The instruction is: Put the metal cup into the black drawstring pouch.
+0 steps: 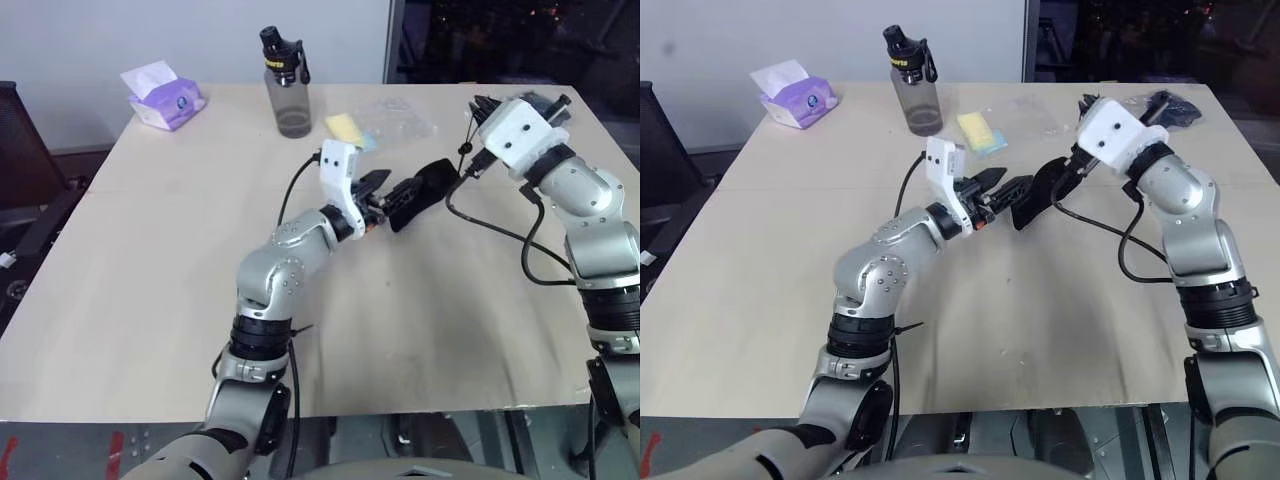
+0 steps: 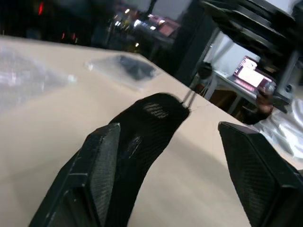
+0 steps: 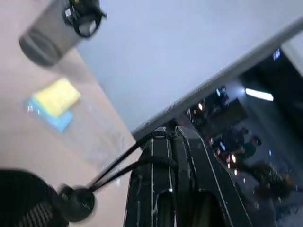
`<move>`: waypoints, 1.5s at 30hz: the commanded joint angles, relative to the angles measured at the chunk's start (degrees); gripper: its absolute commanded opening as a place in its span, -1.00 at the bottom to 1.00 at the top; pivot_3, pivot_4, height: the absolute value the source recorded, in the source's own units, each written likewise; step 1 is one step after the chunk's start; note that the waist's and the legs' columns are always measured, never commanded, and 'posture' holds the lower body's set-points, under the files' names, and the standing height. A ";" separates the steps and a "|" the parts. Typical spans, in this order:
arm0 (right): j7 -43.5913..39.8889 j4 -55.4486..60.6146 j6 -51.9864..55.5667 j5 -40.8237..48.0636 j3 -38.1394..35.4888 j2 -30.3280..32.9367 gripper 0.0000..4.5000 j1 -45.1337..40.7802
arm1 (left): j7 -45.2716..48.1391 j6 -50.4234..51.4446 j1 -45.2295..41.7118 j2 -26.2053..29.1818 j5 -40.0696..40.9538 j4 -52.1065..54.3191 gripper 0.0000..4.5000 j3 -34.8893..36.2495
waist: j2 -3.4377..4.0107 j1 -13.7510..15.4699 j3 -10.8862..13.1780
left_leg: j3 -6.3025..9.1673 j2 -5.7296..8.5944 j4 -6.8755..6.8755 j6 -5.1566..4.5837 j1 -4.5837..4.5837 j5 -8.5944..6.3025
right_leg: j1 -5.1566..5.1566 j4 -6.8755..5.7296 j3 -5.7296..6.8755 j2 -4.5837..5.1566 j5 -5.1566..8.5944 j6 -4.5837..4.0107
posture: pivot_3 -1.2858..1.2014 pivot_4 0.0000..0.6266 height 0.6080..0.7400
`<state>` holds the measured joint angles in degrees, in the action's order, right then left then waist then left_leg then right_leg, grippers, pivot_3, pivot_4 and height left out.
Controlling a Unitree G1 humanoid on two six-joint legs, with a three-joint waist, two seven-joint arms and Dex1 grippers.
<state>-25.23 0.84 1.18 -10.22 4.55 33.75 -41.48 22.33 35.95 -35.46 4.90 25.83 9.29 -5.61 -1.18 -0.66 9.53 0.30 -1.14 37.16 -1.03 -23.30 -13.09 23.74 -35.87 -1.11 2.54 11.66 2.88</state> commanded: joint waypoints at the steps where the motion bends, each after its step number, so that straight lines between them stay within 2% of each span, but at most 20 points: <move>1: -1.06 3.42 -2.21 1.05 0.01 -1.10 -1.00 -2.93 | 3.23 -10.98 -2.06 3.20 -9.43 1.11 0.52 -6.79 | 0.00 0.00 0.00 | 0.00 0.02 0.00 0.00 -0.01 0.00 | 0.01 0.00 0.00 0.01 0.00 0.00 | 0.03 -0.52 1.00; 9: -5.20 5.35 -0.07 3.44 1.43 -4.00 -1.00 -4.58 | 4.16 -17.56 -3.79 -0.30 -10.41 -3.84 0.52 -5.68 | 0.01 0.11 0.00 | 0.06 0.03 0.07 -0.01 -0.07 0.00 | 0.01 0.00 0.11 0.06 0.00 0.00 | 0.03 -0.52 1.00; 22: -6.10 4.84 -0.69 3.12 2.14 -5.47 -1.00 -3.27 | 5.48 -19.39 -4.42 -1.91 -9.39 -4.85 0.52 -3.64 | 0.02 0.02 0.01 | 0.13 0.02 0.08 -0.02 -0.12 0.00 | 0.06 -0.04 0.18 0.05 -0.01 0.01 | 0.03 -0.52 1.00; 25: -6.22 5.09 -0.31 3.04 2.11 -5.40 -1.00 -3.26 | 5.73 -20.43 -4.13 -2.31 -9.62 -4.61 0.17 -3.57 | 0.02 0.03 0.01 | 0.14 0.02 0.08 -0.02 -0.12 0.00 | 0.06 -0.05 0.19 0.05 -0.01 0.01 | 0.03 -0.52 1.00; 30: -6.41 6.03 0.59 2.93 2.00 -5.44 -1.00 -3.48 | 5.80 -20.77 -3.50 -1.99 -10.65 -5.16 -0.92 -3.92 | 0.02 0.01 0.01 | 0.14 0.02 0.08 -0.02 -0.12 0.00 | 0.06 -0.04 0.19 0.05 -0.01 0.00 | 0.03 -0.52 1.00; 35: -6.11 6.63 1.66 3.81 1.23 -6.01 -1.00 -4.64 | 6.20 -20.34 -3.35 -1.12 -12.37 -6.36 -0.93 -5.21 | 0.02 0.01 0.01 | 0.14 0.02 0.08 -0.02 -0.12 0.00 | 0.06 -0.05 0.19 0.05 -0.01 0.01 | 0.03 -0.52 1.00; 38: -3.48 5.97 3.11 6.43 -2.22 -7.63 -1.00 -7.56 | 6.74 -20.07 -2.55 -0.13 -14.67 -7.54 -0.93 -7.20 | 0.04 0.02 0.02 | 0.14 0.02 0.08 -0.02 -0.12 0.00 | 0.06 -0.06 0.19 0.05 -0.01 0.01 | 0.03 -0.52 1.00; 41: 4.19 4.72 -2.13 9.52 -8.14 -11.36 -1.00 -13.76 | 8.85 -19.45 -0.64 3.19 -19.09 -9.40 -0.93 -11.48 | 0.12 -0.07 0.09 | 0.12 0.03 0.09 -0.02 -0.15 0.00 | 0.13 -0.11 0.17 0.05 -0.01 0.00 | 0.03 -0.52 1.00; 45: 5.86 4.29 -6.18 8.71 -8.48 -11.86 -1.00 -15.18 | 11.38 -19.13 0.96 4.79 -19.75 -9.12 -0.93 -13.52 | 0.15 0.02 0.08 | 0.20 0.00 0.05 -0.02 -0.21 0.00 | 0.17 -0.11 0.26 0.04 -0.01 0.00 | 0.03 -0.52 1.00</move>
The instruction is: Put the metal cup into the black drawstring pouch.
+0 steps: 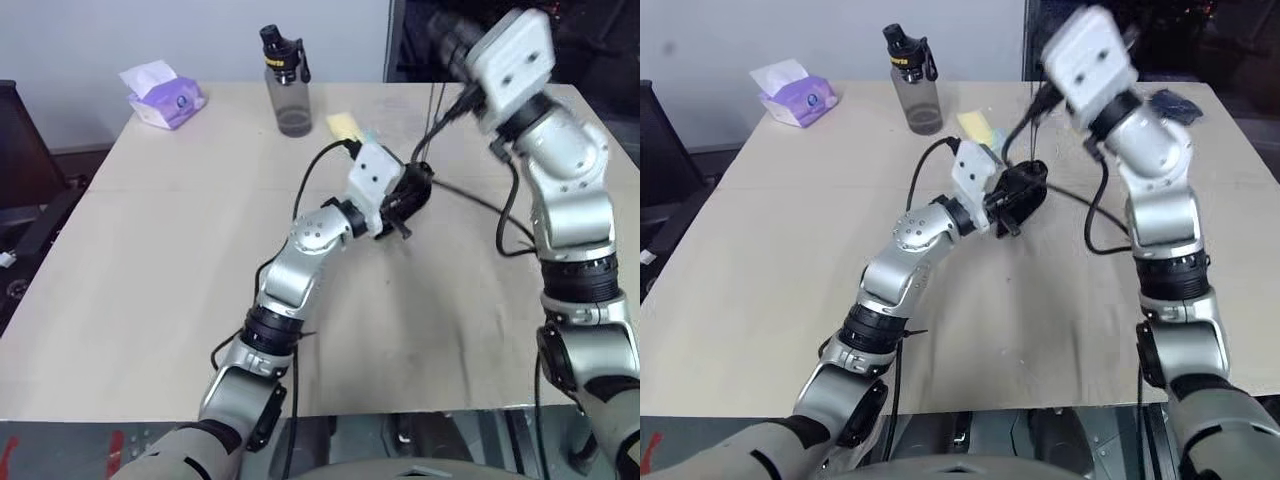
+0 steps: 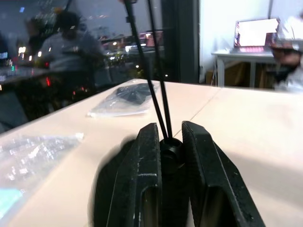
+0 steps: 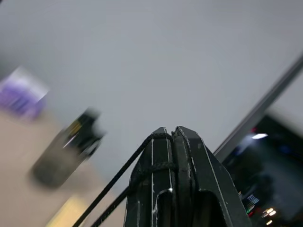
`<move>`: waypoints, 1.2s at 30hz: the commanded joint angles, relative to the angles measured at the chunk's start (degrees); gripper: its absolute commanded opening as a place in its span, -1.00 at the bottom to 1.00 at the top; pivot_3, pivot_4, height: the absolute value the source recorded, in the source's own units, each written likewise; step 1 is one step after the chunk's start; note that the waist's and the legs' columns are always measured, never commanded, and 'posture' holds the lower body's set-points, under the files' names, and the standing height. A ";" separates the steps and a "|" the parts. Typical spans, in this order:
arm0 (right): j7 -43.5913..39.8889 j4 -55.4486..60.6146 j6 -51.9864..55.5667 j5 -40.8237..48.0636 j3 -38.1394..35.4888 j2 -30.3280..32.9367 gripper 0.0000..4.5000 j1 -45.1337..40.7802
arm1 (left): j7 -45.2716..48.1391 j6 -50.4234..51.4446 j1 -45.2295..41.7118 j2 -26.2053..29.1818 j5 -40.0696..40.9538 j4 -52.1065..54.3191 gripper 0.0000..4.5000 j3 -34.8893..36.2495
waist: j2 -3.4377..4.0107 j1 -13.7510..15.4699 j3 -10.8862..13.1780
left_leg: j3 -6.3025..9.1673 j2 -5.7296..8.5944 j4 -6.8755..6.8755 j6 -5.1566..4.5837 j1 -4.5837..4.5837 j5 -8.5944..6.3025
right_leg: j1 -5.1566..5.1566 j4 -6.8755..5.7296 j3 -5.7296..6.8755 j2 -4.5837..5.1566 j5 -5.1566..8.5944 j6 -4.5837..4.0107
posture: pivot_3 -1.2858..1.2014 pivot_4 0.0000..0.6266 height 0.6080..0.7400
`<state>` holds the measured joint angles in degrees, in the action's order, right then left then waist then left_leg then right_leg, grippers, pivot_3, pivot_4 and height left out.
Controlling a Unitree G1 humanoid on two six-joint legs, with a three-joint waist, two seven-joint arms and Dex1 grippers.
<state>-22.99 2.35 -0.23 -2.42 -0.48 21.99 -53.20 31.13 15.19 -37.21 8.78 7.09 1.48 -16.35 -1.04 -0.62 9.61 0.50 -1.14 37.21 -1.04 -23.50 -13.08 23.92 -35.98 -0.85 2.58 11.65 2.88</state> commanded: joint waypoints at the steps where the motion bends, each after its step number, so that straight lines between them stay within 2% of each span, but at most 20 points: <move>1: 3.89 2.74 -4.86 1.05 -3.57 -0.24 -1.00 -3.55 | 2.81 1.84 2.95 0.62 -0.35 -0.95 -0.93 -2.36 | 0.02 -0.04 0.01 | -0.01 0.00 0.00 0.00 -0.05 0.00 | 0.05 0.01 -0.01 0.00 0.00 0.00 | 0.03 -0.52 1.00; 3: 3.30 2.60 -4.61 1.53 -3.40 -0.05 -1.00 -3.43 | 3.43 3.01 3.10 -0.16 1.60 0.11 -0.47 -1.06 | 0.03 0.00 0.01 | -0.04 0.00 0.03 0.00 -0.14 0.00 | 0.12 0.01 -0.03 0.02 -0.01 0.00 | 0.03 -0.52 1.00; 7: 2.48 2.50 -4.56 1.76 -2.68 0.53 -1.00 -1.96 | 2.23 2.39 4.08 -1.35 2.16 2.87 0.28 0.63 | 0.05 -0.06 0.02 | -0.05 0.03 0.04 0.00 -0.18 0.00 | 0.16 0.00 -0.03 0.06 -0.01 0.00 | 0.03 -0.52 1.00; 11: 2.18 2.58 -4.37 1.85 -2.64 1.14 -1.00 -1.19 | 4.06 10.07 7.69 0.74 7.94 11.96 0.28 3.22 | 0.05 -0.20 0.03 | -0.04 0.01 0.03 0.00 -0.16 0.00 | 0.17 -0.05 -0.03 0.05 -0.01 0.00 | 0.03 -0.52 1.00; 17: -0.41 3.49 -2.66 4.91 -2.42 1.79 -1.00 0.26 | 7.93 21.22 17.17 9.97 19.02 25.22 0.28 10.29 | 0.10 -0.38 0.06 | -0.08 -0.07 0.02 0.00 -0.11 0.00 | 0.27 -0.26 -0.07 0.01 0.00 -0.01 | 0.03 -0.52 1.00; 23: -2.00 4.27 -0.45 7.38 -2.27 1.94 -1.00 2.22 | 10.63 21.00 27.76 20.95 18.44 25.41 0.28 15.94 | 0.10 -0.28 0.06 | -0.08 -0.08 0.08 0.00 -0.06 0.00 | 0.27 -0.38 -0.07 0.00 0.01 -0.03 | 0.03 -0.52 1.00; 27: -9.11 4.22 3.14 11.09 -0.75 4.65 -1.00 9.69 | 11.66 18.39 33.20 25.04 17.55 23.29 0.28 18.49 | 0.09 0.07 0.05 | -0.10 -0.08 0.08 0.00 -0.06 0.00 | 0.26 -0.35 -0.06 0.03 0.13 -0.21 | 0.03 -0.52 1.00; 30: -15.35 2.69 4.73 13.67 0.15 7.11 -0.48 16.20 | 13.36 16.48 35.90 26.54 17.60 23.09 0.31 19.11 | 0.08 0.28 0.05 | -0.09 -0.08 0.10 0.00 -0.11 0.00 | 0.20 -0.23 -0.01 0.11 0.15 -0.25 | 0.03 -0.52 1.00; 35: -25.92 -8.49 0.45 14.83 -2.38 14.82 0.54 22.94 | 12.82 9.85 39.45 27.78 13.30 21.37 0.31 19.84 | 0.11 -0.05 0.08 | -0.34 0.01 0.12 -0.01 -0.11 0.00 | 0.25 -0.19 -0.19 0.19 0.14 -0.24 | 0.03 -0.52 1.00; 36: -28.45 -9.73 -0.11 15.57 -2.54 16.35 0.54 24.29 | 11.92 8.28 39.99 27.35 12.44 20.86 0.31 20.40 | 0.11 0.08 0.07 | -0.32 0.02 0.12 -0.01 -0.10 0.00 | 0.24 -0.19 -0.18 0.19 0.14 -0.24 | 0.03 -0.52 1.00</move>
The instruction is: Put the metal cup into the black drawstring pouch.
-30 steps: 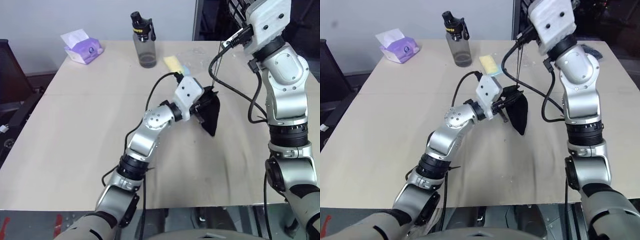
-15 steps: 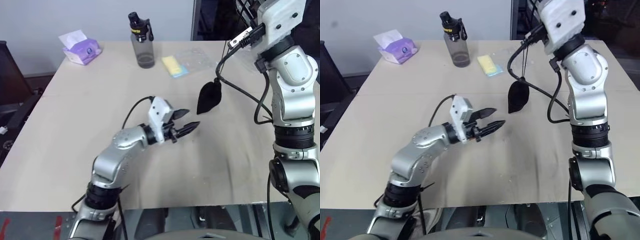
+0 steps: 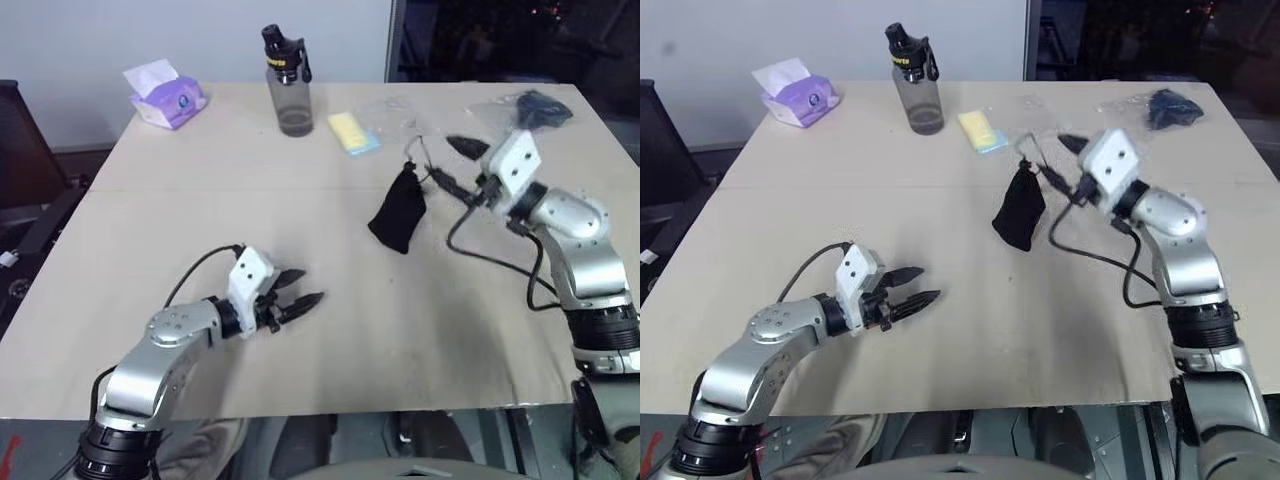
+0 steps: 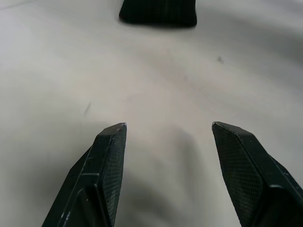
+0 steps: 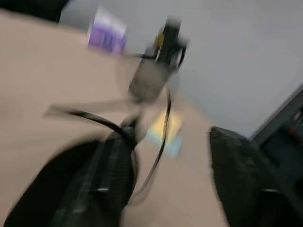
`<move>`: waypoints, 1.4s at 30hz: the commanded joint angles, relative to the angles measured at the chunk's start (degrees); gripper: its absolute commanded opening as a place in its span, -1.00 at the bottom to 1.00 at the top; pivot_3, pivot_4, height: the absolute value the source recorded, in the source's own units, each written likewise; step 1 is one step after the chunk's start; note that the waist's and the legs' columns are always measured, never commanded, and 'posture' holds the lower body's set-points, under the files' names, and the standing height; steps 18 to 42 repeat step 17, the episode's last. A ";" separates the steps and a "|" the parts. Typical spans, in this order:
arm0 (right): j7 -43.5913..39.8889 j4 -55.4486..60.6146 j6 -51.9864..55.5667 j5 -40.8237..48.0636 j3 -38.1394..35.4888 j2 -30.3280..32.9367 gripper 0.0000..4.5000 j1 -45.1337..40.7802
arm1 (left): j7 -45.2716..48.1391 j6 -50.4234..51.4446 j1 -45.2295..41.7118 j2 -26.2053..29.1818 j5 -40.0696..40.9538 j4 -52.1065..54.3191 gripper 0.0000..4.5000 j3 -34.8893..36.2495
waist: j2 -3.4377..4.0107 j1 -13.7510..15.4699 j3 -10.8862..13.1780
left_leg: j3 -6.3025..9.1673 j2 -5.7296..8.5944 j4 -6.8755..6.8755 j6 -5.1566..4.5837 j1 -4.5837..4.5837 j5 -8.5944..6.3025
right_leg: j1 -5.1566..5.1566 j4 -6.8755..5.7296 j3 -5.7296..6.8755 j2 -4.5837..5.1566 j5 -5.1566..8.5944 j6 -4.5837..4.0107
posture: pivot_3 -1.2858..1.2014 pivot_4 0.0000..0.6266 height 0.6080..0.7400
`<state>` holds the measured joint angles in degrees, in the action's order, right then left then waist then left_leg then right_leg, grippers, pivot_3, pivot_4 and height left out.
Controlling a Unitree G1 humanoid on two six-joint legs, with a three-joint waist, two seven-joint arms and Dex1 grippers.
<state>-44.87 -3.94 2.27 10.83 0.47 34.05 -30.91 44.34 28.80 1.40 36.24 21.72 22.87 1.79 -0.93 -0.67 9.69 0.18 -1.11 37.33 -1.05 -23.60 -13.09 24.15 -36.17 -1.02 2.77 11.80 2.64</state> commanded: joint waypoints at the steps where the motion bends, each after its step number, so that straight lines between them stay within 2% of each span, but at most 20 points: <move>1: -8.68 -4.02 -2.20 3.68 -3.85 5.26 0.54 3.58 | -1.74 -6.05 2.07 -0.55 -2.17 -0.83 0.31 2.86 | 0.00 0.21 0.00 | 0.06 0.00 0.00 0.00 -0.02 0.00 | -0.01 0.02 0.06 0.00 0.00 -0.01 | 0.03 -0.52 1.00; 5: -12.79 -5.00 -0.03 8.86 -6.24 5.02 0.54 10.69 | -2.89 -8.95 5.36 -1.62 -3.01 -1.02 0.31 3.69 | -0.01 -0.17 -0.01 | 0.06 -0.13 -0.03 0.00 0.01 -0.01 | 0.00 0.00 0.06 -0.12 -0.03 0.06 | 0.03 -0.52 1.00; 10: -13.03 -11.34 -6.46 11.02 -9.79 1.29 0.54 17.89 | -4.60 -10.12 8.48 -3.53 -2.70 0.35 0.31 3.84 | -0.01 -0.06 -0.01 | 0.04 -0.14 -0.05 0.00 0.11 -0.01 | -0.04 -0.06 0.03 -0.15 0.00 0.00 | 0.03 -0.52 1.00; 14: -16.10 -14.46 -8.85 12.10 -11.26 1.12 0.54 20.79 | -5.55 -9.85 9.05 -4.20 -2.03 1.39 0.31 4.74 | -0.02 -0.11 0.00 | -0.08 -0.12 0.05 0.00 0.33 -0.01 | -0.28 -0.08 -0.06 -0.13 0.01 0.01 | 0.03 -0.52 1.00; 16: -16.93 -15.46 -10.12 12.14 -11.85 1.14 0.54 21.36 | -5.92 -10.14 9.00 -4.43 -2.01 1.45 0.31 5.02 | -0.03 -0.09 0.00 | -0.18 -0.13 -0.02 0.00 0.70 -0.02 | -0.55 -0.06 -0.15 -0.12 0.14 0.20 | 0.03 -0.52 1.00; 42: -17.58 -15.63 -10.50 12.46 -12.13 1.07 0.54 21.49 | -5.99 -10.55 8.94 -4.49 -2.20 1.27 0.31 5.00 | -0.03 -0.09 0.00 | -0.17 -0.14 -0.03 0.00 0.70 -0.02 | -0.54 -0.07 -0.15 -0.12 0.14 0.20 | 0.03 -0.52 1.00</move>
